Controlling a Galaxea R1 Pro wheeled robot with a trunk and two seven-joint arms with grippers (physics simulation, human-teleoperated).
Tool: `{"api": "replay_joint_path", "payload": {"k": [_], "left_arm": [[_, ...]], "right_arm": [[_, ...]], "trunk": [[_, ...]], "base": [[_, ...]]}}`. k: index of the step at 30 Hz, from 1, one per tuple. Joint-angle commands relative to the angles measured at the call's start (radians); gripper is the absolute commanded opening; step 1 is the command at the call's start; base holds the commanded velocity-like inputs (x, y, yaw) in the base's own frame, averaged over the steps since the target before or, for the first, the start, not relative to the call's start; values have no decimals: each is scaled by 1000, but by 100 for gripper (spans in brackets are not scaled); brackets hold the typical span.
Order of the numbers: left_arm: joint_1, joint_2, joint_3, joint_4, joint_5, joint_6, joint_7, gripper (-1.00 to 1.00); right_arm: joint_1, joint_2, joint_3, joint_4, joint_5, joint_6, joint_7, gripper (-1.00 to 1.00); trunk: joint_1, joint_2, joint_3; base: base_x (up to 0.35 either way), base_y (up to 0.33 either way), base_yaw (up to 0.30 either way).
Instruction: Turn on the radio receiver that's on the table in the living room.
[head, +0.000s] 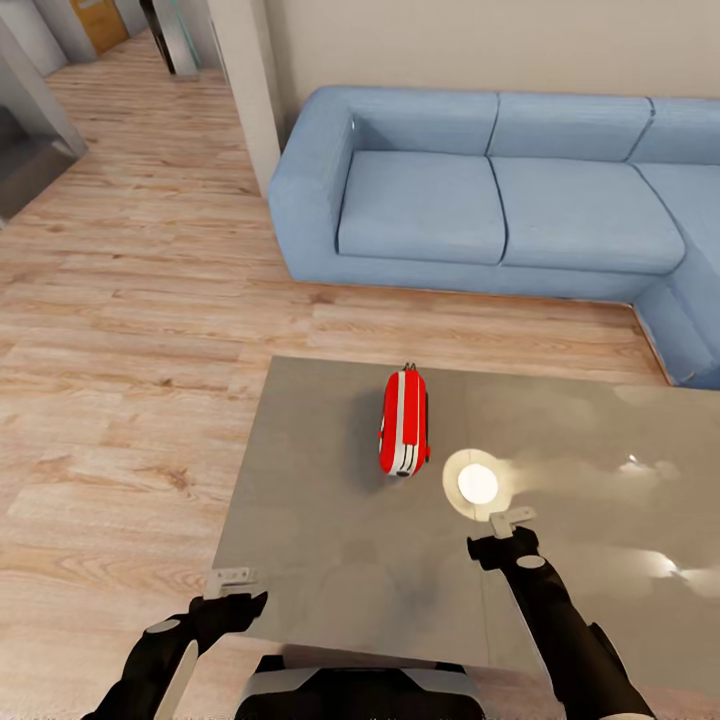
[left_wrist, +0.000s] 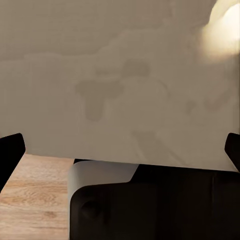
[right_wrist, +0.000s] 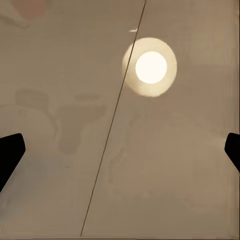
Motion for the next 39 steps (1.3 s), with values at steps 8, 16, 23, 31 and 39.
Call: {"api": "replay_joint_path", "payload": {"k": [8, 16, 23, 31, 39], "left_arm": [[0, -1, 0, -14, 0, 5, 0, 100], [0, -2, 0, -38, 0, 21, 0, 100], [0, -2, 0, -45, 0, 38, 0, 100], [0, -2, 0, -47, 0, 40, 0, 100], [0, -2, 0, -47, -1, 38, 1, 100]], "right_arm": [[0, 0, -1, -26, 3, 8, -2, 100], [0, -1, -1, -32, 3, 8, -3, 100], [0, -3, -1, -63, 3, 11, -2, 100], [0, -4, -1, -68, 3, 11, -2, 100], [0, -4, -1, -68, 3, 11, -2, 100]], "trunk": [[0, 0, -13], [0, 0, -26], [0, 0, -38], [0, 0, -51], [0, 0, -64]], "base": [[0, 0, 0], [0, 0, 0], [0, 0, 0], [0, 0, 0], [0, 0, 0]]}}
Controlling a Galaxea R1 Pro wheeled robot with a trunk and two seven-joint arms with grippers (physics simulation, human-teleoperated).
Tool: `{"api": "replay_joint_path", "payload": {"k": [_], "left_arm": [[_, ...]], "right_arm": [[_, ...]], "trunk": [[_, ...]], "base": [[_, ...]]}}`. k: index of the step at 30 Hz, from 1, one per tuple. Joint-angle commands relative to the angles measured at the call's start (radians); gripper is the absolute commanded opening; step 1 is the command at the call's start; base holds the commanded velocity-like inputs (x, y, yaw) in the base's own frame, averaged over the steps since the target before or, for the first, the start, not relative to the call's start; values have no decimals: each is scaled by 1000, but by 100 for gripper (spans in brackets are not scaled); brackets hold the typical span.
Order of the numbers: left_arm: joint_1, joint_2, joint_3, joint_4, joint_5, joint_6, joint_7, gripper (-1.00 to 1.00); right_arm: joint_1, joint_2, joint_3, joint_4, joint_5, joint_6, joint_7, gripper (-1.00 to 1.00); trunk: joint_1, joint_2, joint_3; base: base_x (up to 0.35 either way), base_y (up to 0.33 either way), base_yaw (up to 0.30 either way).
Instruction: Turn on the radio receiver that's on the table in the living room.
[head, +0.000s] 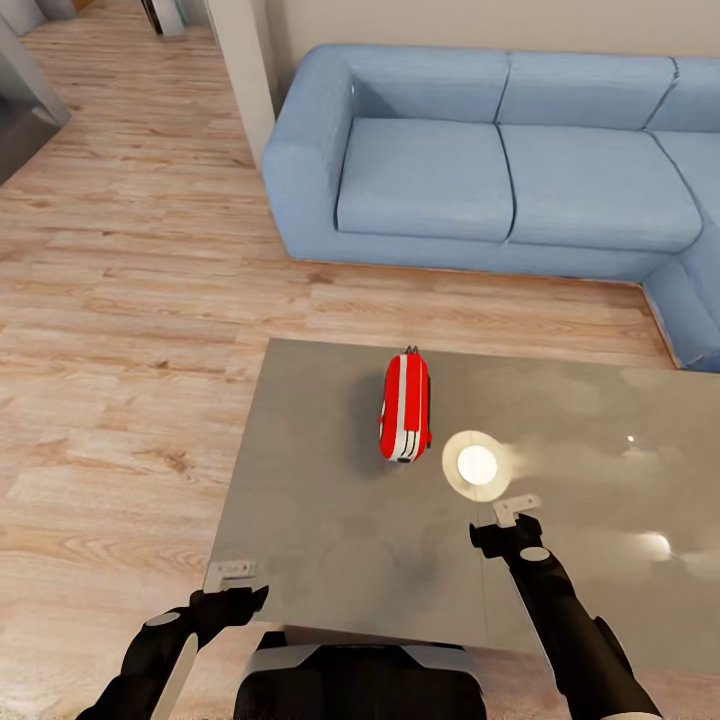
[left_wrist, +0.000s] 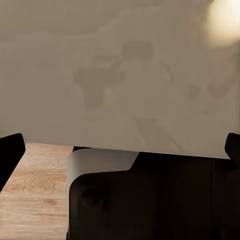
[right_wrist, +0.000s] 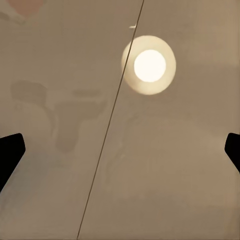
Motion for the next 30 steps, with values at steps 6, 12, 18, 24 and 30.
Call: {"api": "replay_joint_path", "payload": {"k": [6, 12, 18, 24, 30], "left_arm": [[0, 0, 0, 0, 0, 1, 0, 100], [0, 0, 0, -2, 0, 1, -1, 100], [0, 0, 0, -20, 0, 1, 0, 100], [0, 0, 0, -22, 0, 1, 0, 100], [0, 0, -1, -23, 0, 3, 0, 100]], "right_arm": [[0, 0, 0, 0, 0, 0, 0, 100], [0, -1, -2, -1, 0, 1, 1, 100], [0, -1, -3, -1, 0, 1, 0, 100], [0, -2, -3, -2, 0, 2, 1, 100], [0, -2, -3, -2, 0, 2, 1, 100]], "trunk": [[0, 0, -10], [0, 0, -19], [0, 0, -22], [0, 0, -23], [0, 0, -23]], "base": [[0, 0, 0], [0, 0, 0], [0, 0, 0], [0, 0, 0], [0, 0, 0]]}}
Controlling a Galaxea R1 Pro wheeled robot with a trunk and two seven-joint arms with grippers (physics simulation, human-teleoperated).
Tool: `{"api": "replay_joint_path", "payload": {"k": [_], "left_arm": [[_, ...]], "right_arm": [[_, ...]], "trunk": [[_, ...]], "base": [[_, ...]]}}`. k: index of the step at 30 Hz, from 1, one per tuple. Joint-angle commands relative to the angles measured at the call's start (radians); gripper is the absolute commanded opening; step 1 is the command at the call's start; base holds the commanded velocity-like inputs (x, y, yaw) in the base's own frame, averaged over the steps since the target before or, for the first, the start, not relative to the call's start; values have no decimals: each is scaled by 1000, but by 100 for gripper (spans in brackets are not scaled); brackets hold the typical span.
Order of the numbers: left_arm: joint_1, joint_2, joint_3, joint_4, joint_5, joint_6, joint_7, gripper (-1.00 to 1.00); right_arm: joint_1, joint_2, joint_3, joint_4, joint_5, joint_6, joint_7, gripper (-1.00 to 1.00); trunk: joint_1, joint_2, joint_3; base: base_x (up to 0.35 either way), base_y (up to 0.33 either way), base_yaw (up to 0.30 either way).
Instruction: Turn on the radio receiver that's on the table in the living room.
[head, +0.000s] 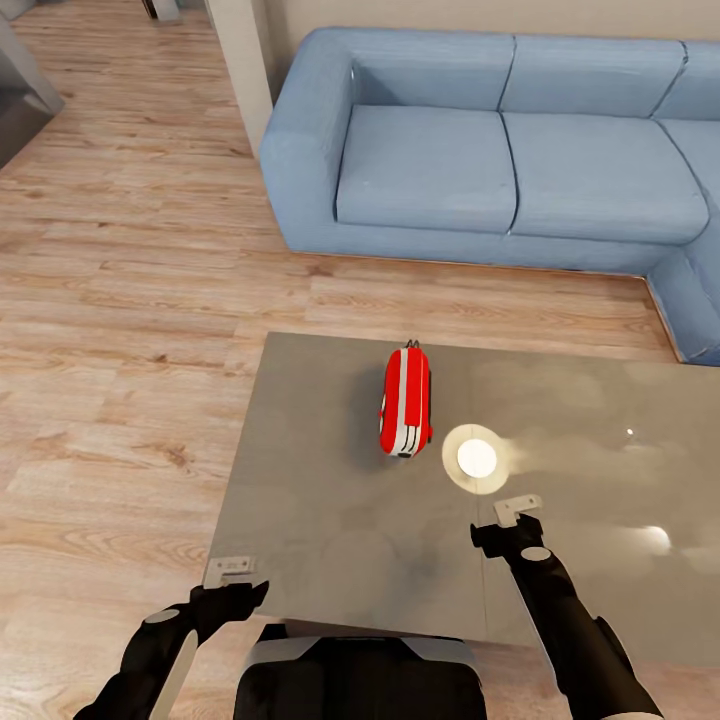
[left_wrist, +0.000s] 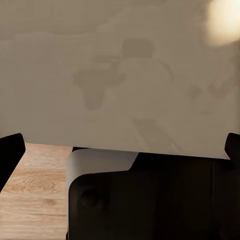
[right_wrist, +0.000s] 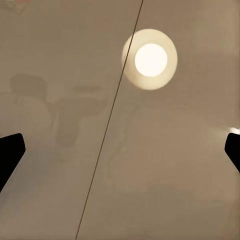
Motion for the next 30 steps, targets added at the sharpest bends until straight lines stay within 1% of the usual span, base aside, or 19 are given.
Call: {"api": "replay_joint_path", "payload": {"k": [1, 8, 12, 17, 30], "left_arm": [[0, 0, 0, 0, 0, 0, 0, 100], [0, 0, -2, 0, 0, 0, 0, 100], [0, 1, -25, 1, 0, 0, 0, 100], [0, 1, -40, 0, 0, 0, 0, 100], [0, 2, -44, 1, -1, -1, 0, 100]], "right_arm": [[0, 0, 0, 0, 0, 0, 0, 100], [0, 1, 0, 0, -1, 1, 0, 100], [0, 1, 0, 1, -2, 1, 0, 100], [0, 0, 0, 1, -2, 2, 0, 100], [0, 0, 0, 1, -2, 2, 0, 100]], "trunk": [[0, 0, 0], [0, 0, 0], [0, 0, 0], [0, 0, 0], [0, 0, 0]], "base": [[0, 0, 0], [3, 0, 0], [178, 0, 0], [142, 0, 0], [12, 0, 0]]}}
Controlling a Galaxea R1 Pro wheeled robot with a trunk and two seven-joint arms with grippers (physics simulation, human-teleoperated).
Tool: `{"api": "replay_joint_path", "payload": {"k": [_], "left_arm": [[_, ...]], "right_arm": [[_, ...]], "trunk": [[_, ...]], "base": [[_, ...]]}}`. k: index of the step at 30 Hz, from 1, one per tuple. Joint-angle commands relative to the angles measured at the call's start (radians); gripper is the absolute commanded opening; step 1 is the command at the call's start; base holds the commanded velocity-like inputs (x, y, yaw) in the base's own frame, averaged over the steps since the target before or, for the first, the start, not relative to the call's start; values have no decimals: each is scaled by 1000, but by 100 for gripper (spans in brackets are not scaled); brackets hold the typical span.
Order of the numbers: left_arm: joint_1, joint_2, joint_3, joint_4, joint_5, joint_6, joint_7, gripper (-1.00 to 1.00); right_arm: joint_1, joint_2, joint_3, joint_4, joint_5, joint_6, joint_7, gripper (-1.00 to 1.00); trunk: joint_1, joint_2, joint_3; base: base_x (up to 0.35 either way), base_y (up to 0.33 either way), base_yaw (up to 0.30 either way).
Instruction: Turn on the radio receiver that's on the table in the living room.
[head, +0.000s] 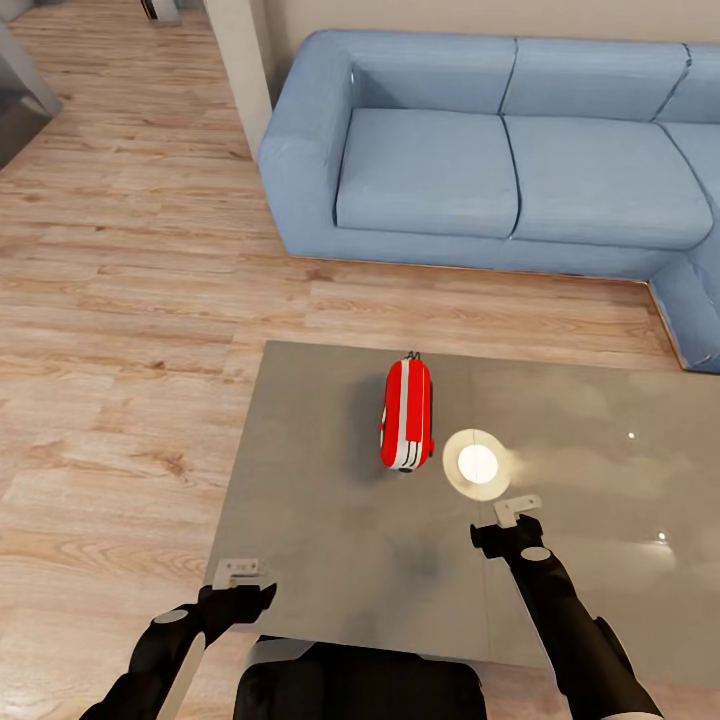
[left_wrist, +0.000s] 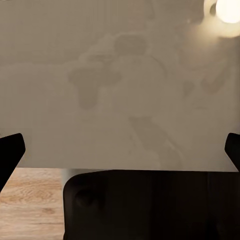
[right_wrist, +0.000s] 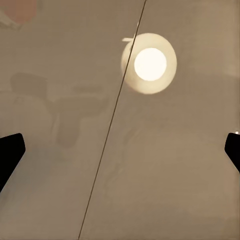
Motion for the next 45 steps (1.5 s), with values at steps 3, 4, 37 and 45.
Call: {"api": "replay_joint_path", "payload": {"k": [3, 4, 37, 45], "left_arm": [[0, 0, 0, -1, -1, 0, 0, 100], [0, 0, 0, 0, -1, 0, 0, 100], [0, 0, 1, -1, 0, 1, 0, 100], [0, -1, 1, -1, 1, 1, -1, 100]], "right_arm": [[0, 1, 0, 0, 0, 0, 0, 100], [0, 0, 0, 0, 0, 0, 0, 100], [-24, 13, 3, -82, -8, 137, 0, 100], [-140, 49, 3, -175, -13, 306, 1, 100]], "trunk": [[0, 0, 0], [0, 0, 0], [0, 0, 0], [0, 0, 0]], "base": [[0, 0, 0], [0, 0, 0], [0, 0, 0], [0, 0, 0]]}}
